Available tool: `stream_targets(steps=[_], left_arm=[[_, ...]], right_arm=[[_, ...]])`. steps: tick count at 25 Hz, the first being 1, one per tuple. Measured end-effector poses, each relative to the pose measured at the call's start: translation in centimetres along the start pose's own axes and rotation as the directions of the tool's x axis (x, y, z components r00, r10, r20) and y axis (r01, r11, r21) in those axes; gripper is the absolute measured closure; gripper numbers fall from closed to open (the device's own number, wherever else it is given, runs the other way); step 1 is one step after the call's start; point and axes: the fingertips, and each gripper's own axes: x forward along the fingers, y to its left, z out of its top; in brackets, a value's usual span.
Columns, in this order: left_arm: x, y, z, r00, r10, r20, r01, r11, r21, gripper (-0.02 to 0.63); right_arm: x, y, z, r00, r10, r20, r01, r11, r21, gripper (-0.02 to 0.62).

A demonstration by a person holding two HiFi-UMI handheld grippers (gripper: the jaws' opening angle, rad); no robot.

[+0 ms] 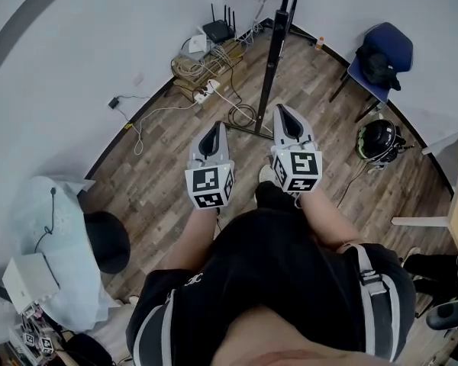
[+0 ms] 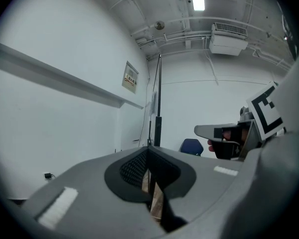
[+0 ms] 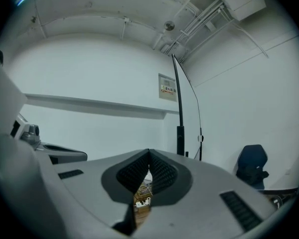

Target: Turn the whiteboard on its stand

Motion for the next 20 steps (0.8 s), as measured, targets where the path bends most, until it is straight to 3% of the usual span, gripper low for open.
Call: stream_targets(steps=[7,20], left_arm=[[4.4,1.6,-0.5,0.999,-0.027,-0.039,0.026,1.0,-0.017,0.597],[17.0,2.9,2.4,0.993,-0.093,-0.067,0.096,0.994,0.053,0.597]], right_arm=[[4.2,-2.6,-1.2,0.999,-0.049,-0.001,0.049,0.998,0.046,0.592],[15.5,-9.6,-1.3,0.992,-0.128,-0.012,0.129,0.986,0.105,0.592]])
